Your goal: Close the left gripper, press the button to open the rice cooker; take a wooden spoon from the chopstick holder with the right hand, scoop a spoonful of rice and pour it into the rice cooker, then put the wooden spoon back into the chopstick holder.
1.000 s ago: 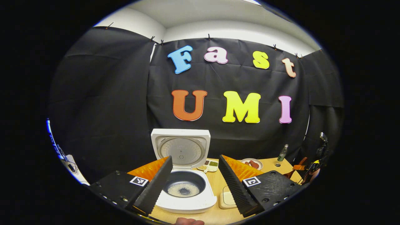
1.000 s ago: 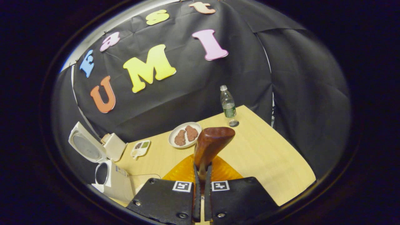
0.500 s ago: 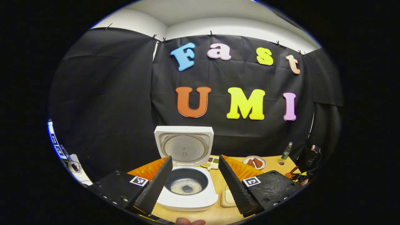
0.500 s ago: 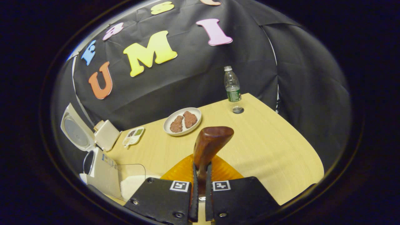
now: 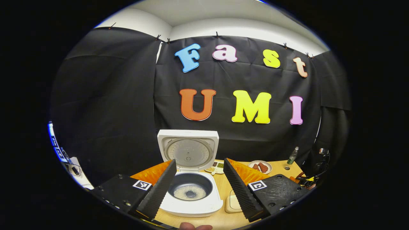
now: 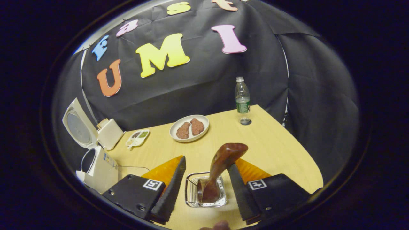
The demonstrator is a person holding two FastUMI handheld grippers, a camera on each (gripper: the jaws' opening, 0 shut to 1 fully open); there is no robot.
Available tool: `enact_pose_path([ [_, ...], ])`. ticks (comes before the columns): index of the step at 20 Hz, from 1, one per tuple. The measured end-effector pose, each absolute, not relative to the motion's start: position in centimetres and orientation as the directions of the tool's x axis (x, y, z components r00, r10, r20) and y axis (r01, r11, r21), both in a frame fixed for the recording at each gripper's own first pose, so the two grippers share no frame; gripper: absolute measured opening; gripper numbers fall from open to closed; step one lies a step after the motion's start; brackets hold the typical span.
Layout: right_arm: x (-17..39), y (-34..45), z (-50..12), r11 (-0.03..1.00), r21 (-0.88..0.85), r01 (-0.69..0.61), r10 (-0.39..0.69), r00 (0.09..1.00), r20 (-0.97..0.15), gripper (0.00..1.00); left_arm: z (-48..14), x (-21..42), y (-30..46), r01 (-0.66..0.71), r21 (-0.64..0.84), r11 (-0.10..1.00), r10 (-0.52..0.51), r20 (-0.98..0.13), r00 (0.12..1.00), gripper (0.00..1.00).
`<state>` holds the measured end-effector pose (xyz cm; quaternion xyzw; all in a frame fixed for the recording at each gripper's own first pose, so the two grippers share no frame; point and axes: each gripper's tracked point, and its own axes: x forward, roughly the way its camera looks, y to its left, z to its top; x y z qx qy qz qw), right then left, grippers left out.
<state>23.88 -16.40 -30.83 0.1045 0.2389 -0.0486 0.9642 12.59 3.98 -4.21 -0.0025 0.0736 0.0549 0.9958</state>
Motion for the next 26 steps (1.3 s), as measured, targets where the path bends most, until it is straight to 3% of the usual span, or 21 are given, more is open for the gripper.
enact_pose_path([
  [7,22.1,-18.6,-24.8,0.977,0.118,0.180,-0.120,0.910,-0.396,0.84,-2.1,14.5,5.2,-0.094,-0.010,0.995,0.093,-0.106,0.990,0.94],
  [9,21.3,-18.6,-22.5,0.982,0.079,0.169,-0.129,0.921,-0.367,0.91,-1.5,15.8,5.5,-0.091,-0.017,0.996,0.089,-0.110,0.990,0.94],
  [13,18.3,-17.3,-18.0,0.988,0.016,0.151,-0.140,0.947,-0.290,0.93,0.4,18.7,6.4,-0.086,-0.016,0.996,0.084,-0.092,0.992,0.94],
  [15,17.4,-16.7,-15.7,0.986,0.015,0.165,-0.155,0.954,-0.257,1.00,1.3,20.3,6.9,-0.081,-0.015,0.997,0.080,-0.078,0.994,0.94],
  [20,14.7,-14.7,-11.7,0.983,0.037,0.182,-0.171,0.966,-0.193,1.00,2.5,24.9,8.6,-0.078,0.013,0.997,0.078,-0.075,0.994,0.94],
  [26,11.7,-13.9,-11.6,0.972,0.030,0.232,-0.222,0.956,-0.192,1.00,1.1,32.1,10.5,-0.074,0.004,0.997,0.074,-0.132,0.988,0.94],
])
